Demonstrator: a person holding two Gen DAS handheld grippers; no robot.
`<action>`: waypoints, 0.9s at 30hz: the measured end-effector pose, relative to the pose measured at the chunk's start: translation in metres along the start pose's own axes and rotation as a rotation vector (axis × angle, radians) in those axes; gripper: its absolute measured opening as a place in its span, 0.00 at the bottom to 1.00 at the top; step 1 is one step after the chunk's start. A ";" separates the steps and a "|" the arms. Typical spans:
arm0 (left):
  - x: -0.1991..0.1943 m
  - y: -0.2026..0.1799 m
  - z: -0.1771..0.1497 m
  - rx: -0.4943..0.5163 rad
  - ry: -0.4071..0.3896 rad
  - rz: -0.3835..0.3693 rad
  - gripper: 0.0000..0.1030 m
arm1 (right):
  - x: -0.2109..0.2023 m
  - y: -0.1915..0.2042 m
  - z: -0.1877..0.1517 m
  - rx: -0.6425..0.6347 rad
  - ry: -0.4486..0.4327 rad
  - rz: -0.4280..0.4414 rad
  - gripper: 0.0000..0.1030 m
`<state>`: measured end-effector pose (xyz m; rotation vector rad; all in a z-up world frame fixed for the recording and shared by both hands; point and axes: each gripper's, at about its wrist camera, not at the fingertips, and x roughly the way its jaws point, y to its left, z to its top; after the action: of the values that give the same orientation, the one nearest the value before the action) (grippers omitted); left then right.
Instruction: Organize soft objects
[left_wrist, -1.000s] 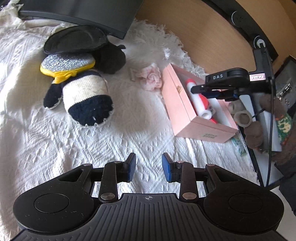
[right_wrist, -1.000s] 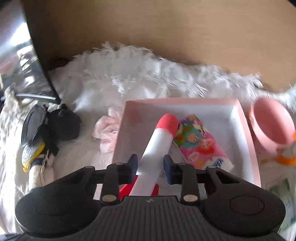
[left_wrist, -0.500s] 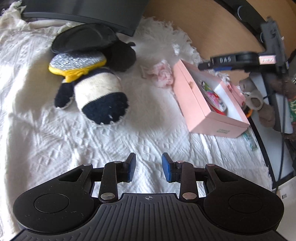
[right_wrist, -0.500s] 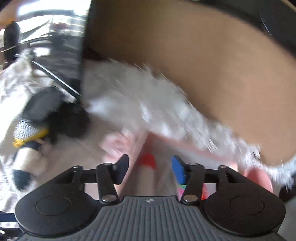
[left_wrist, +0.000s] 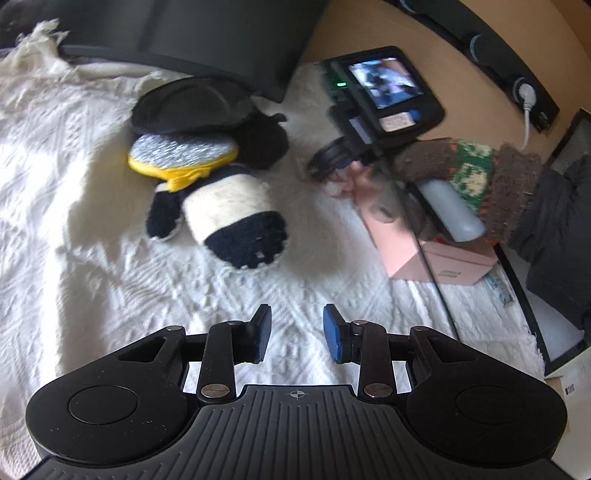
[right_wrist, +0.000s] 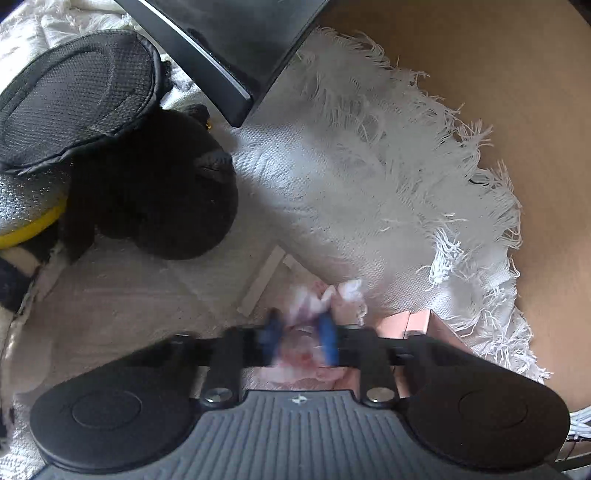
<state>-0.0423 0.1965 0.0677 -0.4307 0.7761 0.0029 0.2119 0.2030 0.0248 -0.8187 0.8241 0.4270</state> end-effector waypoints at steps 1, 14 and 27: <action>0.000 0.003 -0.001 -0.008 0.001 0.004 0.33 | -0.008 -0.003 -0.003 0.020 -0.019 0.028 0.06; 0.027 0.006 0.042 0.045 -0.037 0.033 0.33 | -0.153 -0.041 -0.161 0.332 -0.184 0.262 0.06; 0.156 -0.049 0.141 0.221 -0.003 0.114 0.33 | -0.159 -0.059 -0.279 0.612 -0.077 0.132 0.08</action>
<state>0.1734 0.1812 0.0688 -0.1762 0.7872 0.0238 0.0170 -0.0561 0.0636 -0.1804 0.8749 0.2937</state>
